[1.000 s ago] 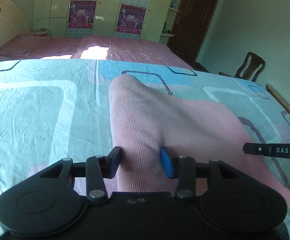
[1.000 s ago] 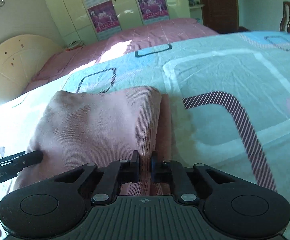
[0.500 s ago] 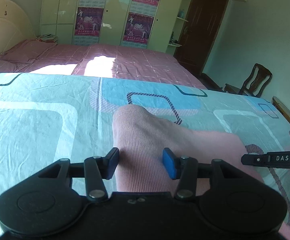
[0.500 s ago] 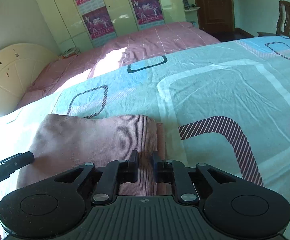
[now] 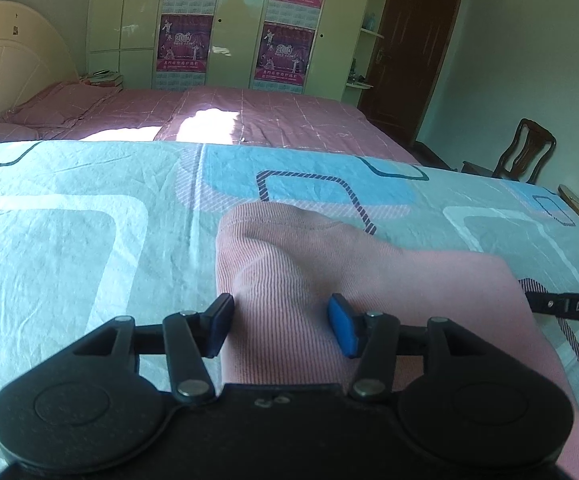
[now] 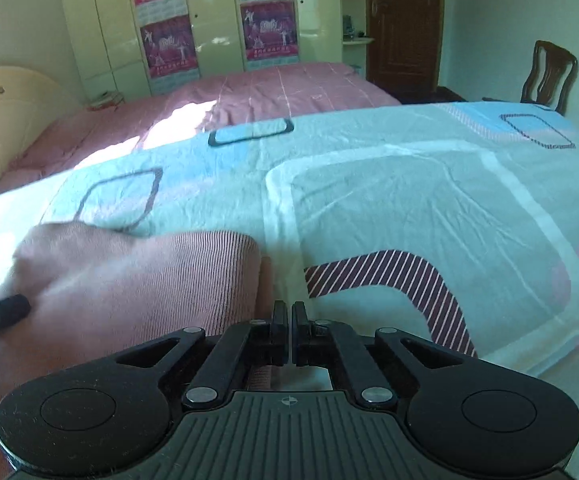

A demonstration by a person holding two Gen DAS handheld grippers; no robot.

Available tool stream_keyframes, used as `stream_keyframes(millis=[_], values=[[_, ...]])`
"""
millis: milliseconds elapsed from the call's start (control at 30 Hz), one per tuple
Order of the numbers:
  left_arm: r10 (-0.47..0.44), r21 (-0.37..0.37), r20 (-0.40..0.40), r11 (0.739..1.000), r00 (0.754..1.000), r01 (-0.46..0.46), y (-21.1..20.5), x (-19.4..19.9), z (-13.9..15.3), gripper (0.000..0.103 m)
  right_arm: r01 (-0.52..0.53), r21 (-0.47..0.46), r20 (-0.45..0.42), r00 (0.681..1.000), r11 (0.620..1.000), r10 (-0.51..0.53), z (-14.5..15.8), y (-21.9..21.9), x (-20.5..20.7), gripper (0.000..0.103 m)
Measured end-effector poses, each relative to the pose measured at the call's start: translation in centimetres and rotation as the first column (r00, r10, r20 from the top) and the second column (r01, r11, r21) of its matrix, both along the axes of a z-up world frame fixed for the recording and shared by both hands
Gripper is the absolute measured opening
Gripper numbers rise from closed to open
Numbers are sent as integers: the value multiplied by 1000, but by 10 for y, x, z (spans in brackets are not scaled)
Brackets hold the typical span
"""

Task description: Fold small clothes

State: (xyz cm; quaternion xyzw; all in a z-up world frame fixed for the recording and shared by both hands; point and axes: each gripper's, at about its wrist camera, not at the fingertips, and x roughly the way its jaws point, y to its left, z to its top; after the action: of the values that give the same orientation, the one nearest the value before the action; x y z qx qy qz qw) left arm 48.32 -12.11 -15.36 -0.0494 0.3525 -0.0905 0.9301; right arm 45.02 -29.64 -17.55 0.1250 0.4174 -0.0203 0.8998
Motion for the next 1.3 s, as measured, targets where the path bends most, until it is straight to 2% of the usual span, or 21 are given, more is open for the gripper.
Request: stream_keyframes(millis=[133,200,267,300,367,400,467,600,667,733,800,1067,1300], values=[[8,13,0,1000,1000,-8,-2,-2,4,53,-55,56,72,996,997,51,28,8,-13,2],[11,23,-1,1000,1000,-11,-4,-3,7,53,-115,67,67,992,991,111,34,23,-16,12],[9,35,-2,999,1000,-9,-5,-6,10,57,-148,51,71,987,988,144,33,36,-22,58],[8,40,-2,999,1000,-8,-5,-8,13,59,-156,31,81,985,987,153,32,42,-25,59],[7,57,9,998,1000,-8,-7,-14,17,59,-166,-7,66,984,986,166,29,50,-30,58],[7,69,16,998,1000,-8,-7,-18,19,59,-176,5,57,983,984,175,26,51,-33,54],[6,81,22,997,1000,-8,-7,-26,23,59,-192,5,35,981,981,192,21,52,-36,34],[17,90,17,996,1000,-18,-6,-44,24,62,-202,-50,-13,979,978,202,7,50,-41,28],[9,105,2,994,1000,-9,-8,-49,17,64,-202,-75,-38,979,976,200,-2,48,-41,20],[-1,117,-14,993,1000,3,-11,-48,10,64,-199,-106,-41,980,974,196,-9,44,-40,19],[10,114,-19,993,1000,-8,-11,-48,13,64,-185,-64,-50,982,981,182,-8,37,-40,19],[9,107,-33,994,999,-5,-10,-68,29,63,-230,-4,37,972,973,230,35,42,-75,20],[-12,111,-55,994,998,18,-16,-93,25,63,-249,10,-9,968,968,249,24,50,-106,20]])
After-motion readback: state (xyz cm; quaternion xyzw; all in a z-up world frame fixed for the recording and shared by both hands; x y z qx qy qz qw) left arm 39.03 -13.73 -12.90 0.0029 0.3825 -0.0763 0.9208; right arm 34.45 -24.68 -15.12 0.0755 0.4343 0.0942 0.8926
